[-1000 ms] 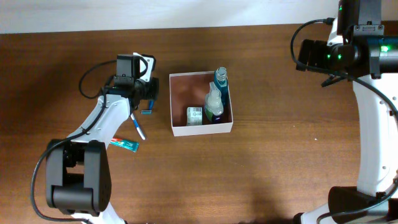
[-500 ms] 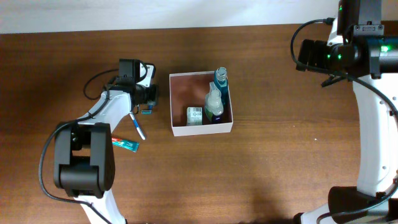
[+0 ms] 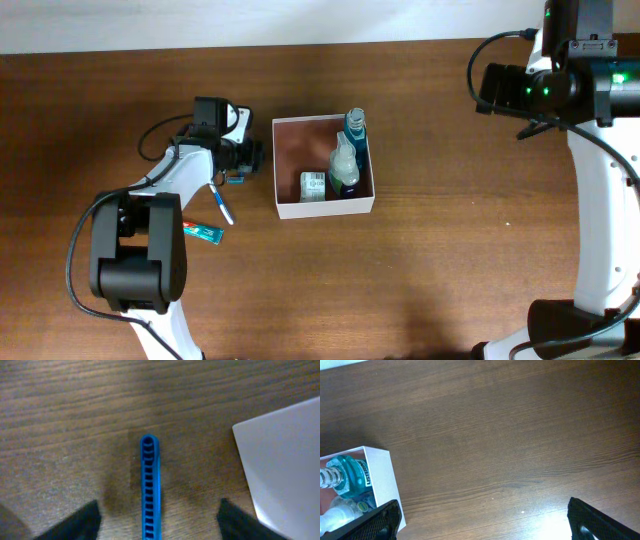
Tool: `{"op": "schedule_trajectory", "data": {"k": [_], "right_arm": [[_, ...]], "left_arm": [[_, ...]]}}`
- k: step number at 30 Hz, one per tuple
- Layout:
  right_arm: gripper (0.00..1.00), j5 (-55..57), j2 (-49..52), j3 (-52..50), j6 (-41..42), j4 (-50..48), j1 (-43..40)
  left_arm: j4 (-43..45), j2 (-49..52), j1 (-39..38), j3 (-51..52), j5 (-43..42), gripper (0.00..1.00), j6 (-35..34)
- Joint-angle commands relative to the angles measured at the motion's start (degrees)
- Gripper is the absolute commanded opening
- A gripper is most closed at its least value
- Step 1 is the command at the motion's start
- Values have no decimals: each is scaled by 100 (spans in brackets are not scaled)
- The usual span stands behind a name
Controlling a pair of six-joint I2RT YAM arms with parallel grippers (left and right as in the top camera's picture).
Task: Pack container
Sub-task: 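Lower the left gripper onto the blue razor handle and grasp it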
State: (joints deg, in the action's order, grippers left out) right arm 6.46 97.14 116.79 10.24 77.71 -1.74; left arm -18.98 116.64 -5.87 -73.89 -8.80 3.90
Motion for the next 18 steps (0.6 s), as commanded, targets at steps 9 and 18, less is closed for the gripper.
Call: {"op": "schedule_trajectory", "data": {"k": [9,18], "right_arm": [[99,70,9,11,-28,-13,-22],[99,68,9,11,-28,-13,-22]], "left_arm": [[-146,68,13,-116,-79,65,44],[-144,122,13,-116,-13,50,44]]}}
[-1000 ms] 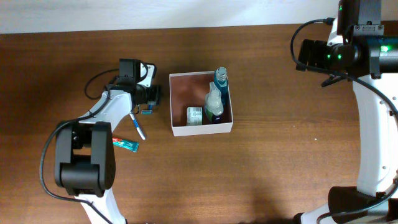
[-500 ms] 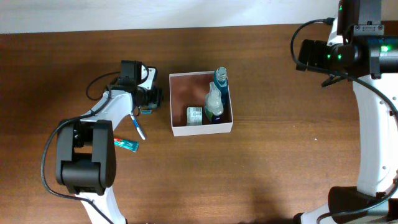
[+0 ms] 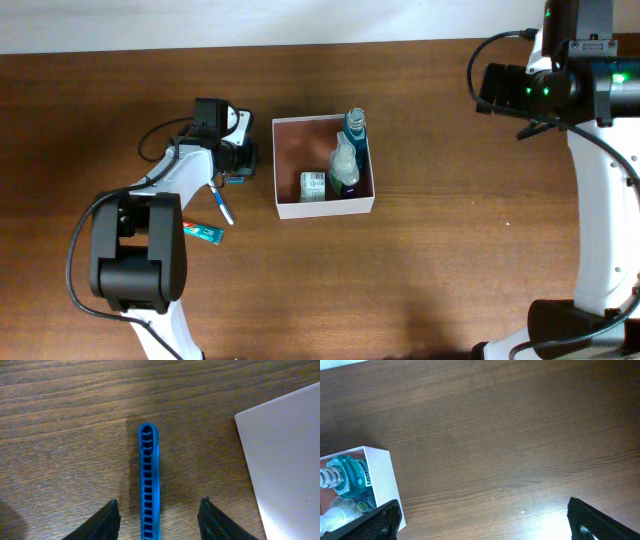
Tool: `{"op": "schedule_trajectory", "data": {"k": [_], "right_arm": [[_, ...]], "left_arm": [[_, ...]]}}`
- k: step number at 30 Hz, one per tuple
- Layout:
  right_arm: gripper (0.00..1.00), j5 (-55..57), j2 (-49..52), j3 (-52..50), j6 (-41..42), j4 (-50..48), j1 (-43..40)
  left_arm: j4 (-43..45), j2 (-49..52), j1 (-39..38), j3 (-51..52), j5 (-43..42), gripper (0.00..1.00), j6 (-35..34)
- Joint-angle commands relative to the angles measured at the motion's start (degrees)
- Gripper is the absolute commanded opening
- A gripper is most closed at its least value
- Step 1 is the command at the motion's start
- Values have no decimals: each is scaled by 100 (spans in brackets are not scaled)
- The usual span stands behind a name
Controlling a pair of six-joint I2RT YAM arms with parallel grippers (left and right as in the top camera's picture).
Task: Pack container
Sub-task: 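Lower the left gripper onto the blue razor handle and grasp it, then lift the razor with the left gripper and lower it into the box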
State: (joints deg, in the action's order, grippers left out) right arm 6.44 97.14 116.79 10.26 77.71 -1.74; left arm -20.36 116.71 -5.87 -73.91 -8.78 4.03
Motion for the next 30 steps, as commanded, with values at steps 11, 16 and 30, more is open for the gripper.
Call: {"op": "schedule_trajectory", "data": {"k": [11,16,30], "right_arm": [[99,72,9,11,-31,-13,-22],[99,72,9,11,-31,-13,-22],[99,72,9,11,-31,-13,-22]], "left_arm": [[63,518,-7,-118,177,40,33],[81,511,0,-129,177,27,33],[24,334,2,-195,540,1,28]]}}
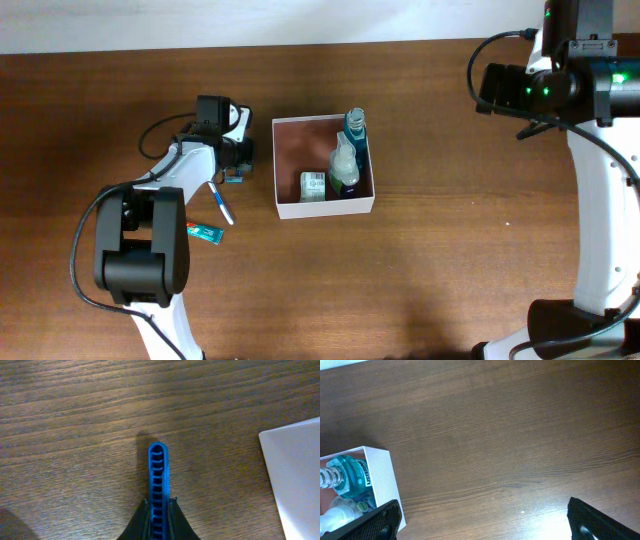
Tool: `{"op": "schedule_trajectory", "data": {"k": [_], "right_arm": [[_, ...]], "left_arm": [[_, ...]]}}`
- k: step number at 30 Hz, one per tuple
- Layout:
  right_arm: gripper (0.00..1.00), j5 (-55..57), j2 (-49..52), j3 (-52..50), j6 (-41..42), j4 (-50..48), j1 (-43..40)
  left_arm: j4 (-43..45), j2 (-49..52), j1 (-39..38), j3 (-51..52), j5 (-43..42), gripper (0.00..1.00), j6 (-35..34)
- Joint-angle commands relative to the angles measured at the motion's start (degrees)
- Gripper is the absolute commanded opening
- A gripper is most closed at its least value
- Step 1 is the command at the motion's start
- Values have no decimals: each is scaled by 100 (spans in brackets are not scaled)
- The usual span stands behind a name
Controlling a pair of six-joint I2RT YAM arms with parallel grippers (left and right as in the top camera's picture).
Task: Pack container
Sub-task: 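Lift the razor with the left gripper and lower it into the box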
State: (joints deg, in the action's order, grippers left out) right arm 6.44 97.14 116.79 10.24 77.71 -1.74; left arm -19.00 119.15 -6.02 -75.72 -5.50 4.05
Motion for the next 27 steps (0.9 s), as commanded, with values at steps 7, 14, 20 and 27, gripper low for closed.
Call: {"op": "schedule_trajectory", "data": {"k": [7,14,20,27], "right_arm": [[99,72,9,11,-28,-13,-22],[99,70,9,11,-31,-13,-22],[99,70,9,11,-28,-13,-22],[98,72,9,11,-31,-13,-22]], "left_arm": [[-256,-739,17,-57,212,1,26],[-385,-1681,15,-57,232,1,-247],[-638,-2081,-138,-57,-101,1,-911],[-645,-2083,-579,-57,-481,1,-1113]]}}
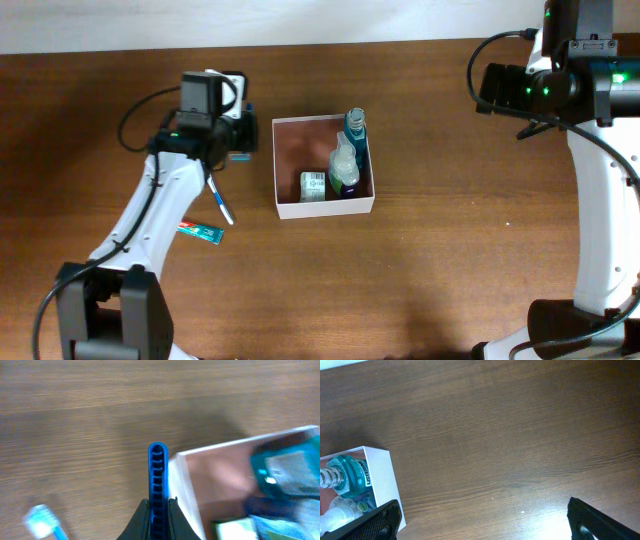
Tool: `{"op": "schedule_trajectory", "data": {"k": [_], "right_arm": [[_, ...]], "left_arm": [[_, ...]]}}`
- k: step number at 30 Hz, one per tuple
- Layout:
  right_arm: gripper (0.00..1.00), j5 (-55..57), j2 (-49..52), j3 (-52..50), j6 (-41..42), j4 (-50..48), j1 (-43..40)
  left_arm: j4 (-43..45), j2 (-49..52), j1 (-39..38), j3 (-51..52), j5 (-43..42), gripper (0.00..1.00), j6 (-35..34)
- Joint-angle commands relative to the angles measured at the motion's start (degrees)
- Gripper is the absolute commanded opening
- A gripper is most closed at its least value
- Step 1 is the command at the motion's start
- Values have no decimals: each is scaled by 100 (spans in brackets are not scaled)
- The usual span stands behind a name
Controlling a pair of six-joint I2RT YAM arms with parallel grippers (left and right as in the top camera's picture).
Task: Pack container
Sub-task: 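Lift the razor with the left gripper and lower it into the box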
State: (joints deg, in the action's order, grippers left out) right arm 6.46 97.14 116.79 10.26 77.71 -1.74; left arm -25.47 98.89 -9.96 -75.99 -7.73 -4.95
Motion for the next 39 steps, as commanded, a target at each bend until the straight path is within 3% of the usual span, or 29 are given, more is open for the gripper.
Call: {"op": "schedule_trajectory", "data": {"k": [1,15,23,27,32,39], "right_arm": [[99,70,9,11,-31,-13,-22],[99,70,9,11,-33,-13,-22],[99,70,9,11,-31,-13,-22],[98,70,9,11,-31,-13,-22],[99,70,9,11,-31,-13,-22],[99,68,9,11,-31,-13,-22]], "left_arm": [[-15,-57,-247,-31,-262,1,-216],[-127,-57,-927,-22,-258,1,-1268],[-181,-39,-1257,-11,-225,1,-1370],[-247,-33,-1375,-7,138,1,-1480],[-422,-33,-1408,4,612,1,-2238],[-413,22,-1408,9,608,1,-2291]]}}
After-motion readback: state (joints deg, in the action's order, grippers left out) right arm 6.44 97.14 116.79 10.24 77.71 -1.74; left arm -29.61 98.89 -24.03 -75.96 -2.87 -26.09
